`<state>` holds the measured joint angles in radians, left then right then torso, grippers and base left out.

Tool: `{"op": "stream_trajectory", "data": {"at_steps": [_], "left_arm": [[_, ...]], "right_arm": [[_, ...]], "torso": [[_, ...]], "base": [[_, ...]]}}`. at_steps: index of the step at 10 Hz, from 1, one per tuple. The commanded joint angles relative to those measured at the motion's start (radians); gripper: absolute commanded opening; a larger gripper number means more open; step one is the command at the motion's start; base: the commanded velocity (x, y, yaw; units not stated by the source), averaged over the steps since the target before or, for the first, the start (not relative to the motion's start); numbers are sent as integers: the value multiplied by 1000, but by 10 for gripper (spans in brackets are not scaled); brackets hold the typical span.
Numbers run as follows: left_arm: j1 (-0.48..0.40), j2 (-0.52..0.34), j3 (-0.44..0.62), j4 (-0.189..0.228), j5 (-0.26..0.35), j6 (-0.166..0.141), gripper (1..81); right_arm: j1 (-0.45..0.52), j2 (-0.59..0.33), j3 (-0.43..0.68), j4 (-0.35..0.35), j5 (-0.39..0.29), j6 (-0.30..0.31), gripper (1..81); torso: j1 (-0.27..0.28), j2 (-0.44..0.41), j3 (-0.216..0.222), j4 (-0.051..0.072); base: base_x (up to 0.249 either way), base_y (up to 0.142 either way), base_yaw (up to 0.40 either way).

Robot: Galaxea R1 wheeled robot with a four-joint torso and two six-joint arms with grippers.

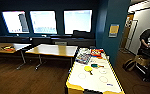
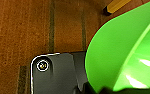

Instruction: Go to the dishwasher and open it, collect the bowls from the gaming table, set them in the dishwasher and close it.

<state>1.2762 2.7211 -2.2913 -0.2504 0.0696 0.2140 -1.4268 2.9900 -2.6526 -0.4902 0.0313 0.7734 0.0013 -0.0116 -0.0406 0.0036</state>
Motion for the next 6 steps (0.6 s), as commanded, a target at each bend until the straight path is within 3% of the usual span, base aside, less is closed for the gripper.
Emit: {"op": "stream_trajectory", "data": {"at_steps": [1, 4, 6], "left_arm": [[-19, 25, -17, 19, 16, 10, 10], [13, 40, -62, 39, -7, 10, 10], [35, 69, -118, 51, -33, 11, 10]], "right_arm": [[38, 45, -38, -34, -33, -9, 10], [-16, 34, -32, -119, -7, -22, 10], [-31, 37, -29, -137, 1, -22, 10]], "torso": [[0, 0, 0, 0], [0, 0, 0, 0], [0, 0, 0, 0]], "base": [[0, 0, 0], [0, 0, 0], [0, 0, 0]]}}
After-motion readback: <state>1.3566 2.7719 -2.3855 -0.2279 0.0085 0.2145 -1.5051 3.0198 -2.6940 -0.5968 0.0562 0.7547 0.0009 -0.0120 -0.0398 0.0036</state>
